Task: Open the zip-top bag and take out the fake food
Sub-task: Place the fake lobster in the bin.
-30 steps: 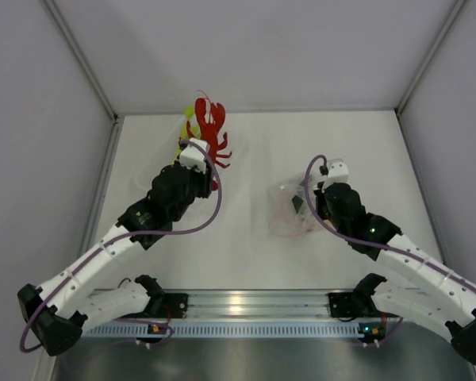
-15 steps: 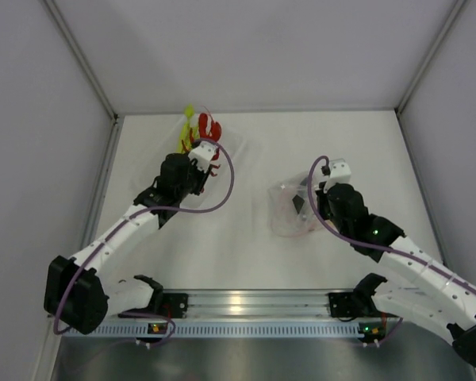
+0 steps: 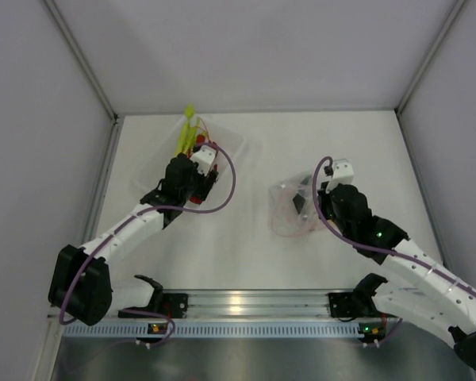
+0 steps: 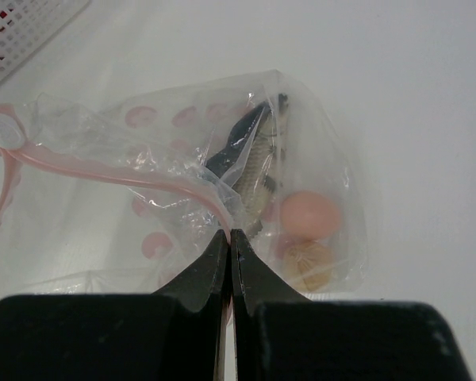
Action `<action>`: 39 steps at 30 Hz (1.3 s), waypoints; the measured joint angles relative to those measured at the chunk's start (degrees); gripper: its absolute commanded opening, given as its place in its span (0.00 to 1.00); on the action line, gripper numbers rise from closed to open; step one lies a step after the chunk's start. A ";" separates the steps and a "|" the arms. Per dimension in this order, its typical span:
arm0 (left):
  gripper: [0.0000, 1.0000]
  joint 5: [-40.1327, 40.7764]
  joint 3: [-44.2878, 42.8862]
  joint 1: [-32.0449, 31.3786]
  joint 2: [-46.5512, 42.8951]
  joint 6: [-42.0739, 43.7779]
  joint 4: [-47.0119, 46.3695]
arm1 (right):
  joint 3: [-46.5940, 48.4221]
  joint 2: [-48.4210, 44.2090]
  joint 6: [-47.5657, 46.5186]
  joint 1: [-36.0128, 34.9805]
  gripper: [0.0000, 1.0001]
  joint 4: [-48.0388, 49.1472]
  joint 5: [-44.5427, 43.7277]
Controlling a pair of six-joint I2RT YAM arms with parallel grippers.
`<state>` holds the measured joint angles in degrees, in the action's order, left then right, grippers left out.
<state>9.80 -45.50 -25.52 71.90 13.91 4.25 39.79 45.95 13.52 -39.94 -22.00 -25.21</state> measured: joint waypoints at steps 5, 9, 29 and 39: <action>0.98 3.91 -0.04 0.50 0.00 -0.31 -1.66 | 0.00 -0.22 0.00 0.00 0.00 0.00 0.24; 0.98 7.17 -1.14 0.76 0.02 -1.38 -1.07 | -0.28 -1.36 0.00 0.00 0.00 0.17 1.73; 0.98 3.56 -11.02 -15.52 -14.10 -34.93 10.08 | -1.16 -3.54 2.69 0.00 0.00 -0.02 9.14; 0.96 15.19 -7.06 -41.18 -17.07 -50.49 9.38 | -1.11 -3.91 8.15 0.00 0.00 -0.37 8.92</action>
<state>24.99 -52.56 -66.70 54.83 -36.58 13.63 38.68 42.04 21.67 -39.94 -22.37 -16.29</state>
